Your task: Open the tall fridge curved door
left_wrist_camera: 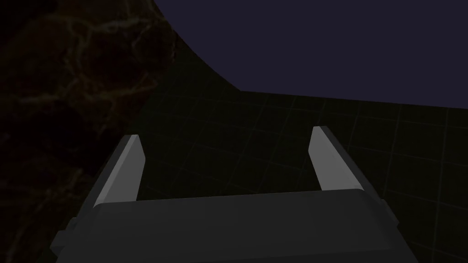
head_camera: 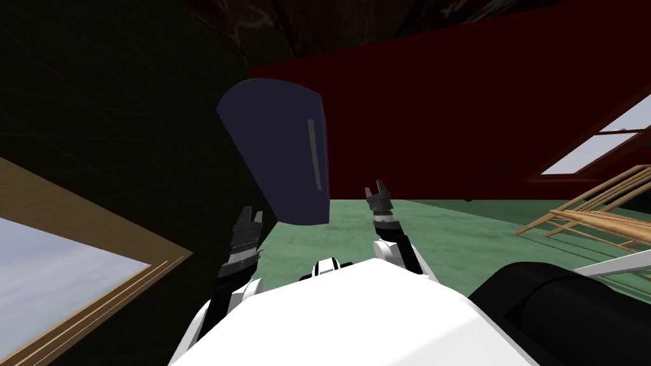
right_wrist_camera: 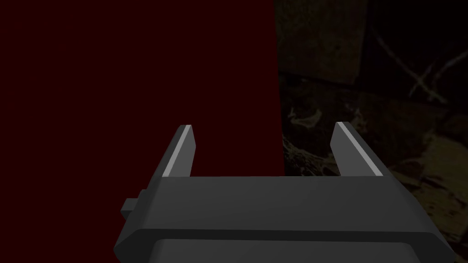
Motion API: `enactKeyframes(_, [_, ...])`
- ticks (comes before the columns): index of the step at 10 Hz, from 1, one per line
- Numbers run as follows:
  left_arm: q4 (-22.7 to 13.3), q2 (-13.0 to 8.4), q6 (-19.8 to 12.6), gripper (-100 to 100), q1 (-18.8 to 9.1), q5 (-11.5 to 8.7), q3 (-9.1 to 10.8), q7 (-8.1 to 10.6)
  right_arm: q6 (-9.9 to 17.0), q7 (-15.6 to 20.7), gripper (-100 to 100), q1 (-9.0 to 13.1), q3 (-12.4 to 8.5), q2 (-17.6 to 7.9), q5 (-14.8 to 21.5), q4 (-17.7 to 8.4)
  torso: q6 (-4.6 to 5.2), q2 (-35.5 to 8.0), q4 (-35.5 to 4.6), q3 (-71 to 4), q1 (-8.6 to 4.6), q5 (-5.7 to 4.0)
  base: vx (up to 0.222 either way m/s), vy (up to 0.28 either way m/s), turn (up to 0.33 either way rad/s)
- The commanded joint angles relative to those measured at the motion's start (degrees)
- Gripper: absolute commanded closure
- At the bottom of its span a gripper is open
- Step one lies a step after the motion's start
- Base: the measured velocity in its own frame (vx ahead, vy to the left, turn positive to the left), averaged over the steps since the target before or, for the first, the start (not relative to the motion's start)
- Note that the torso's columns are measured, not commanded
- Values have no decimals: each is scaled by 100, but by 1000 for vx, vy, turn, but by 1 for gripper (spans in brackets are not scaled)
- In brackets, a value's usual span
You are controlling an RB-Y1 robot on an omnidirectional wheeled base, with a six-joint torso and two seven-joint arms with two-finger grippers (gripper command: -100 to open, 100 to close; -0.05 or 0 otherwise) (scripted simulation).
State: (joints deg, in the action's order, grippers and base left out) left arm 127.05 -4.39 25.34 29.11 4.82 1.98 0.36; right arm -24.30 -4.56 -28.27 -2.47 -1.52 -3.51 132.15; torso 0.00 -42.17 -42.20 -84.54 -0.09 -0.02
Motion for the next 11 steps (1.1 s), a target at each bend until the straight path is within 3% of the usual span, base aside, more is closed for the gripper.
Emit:
enactKeyframes(1, [-209,-334,-81,-100,-164,40,17,-31,0,0,0,0,0,0,0,0,0,-4,-5,-5,2,0,36,-61,-25])
enactKeyframes(6, [-817,-759,-305,-100,-635,170,43,-138,0,0,0,0,0,0,0,0,0,-9,-8,-4,2,0,45,-82,-32])
enactKeyframes(11, [-1554,-971,-583,-100,-1223,336,77,-273,0,0,0,-1,1,1,0,0,0,-10,-8,-3,7,2,67,-116,-38])
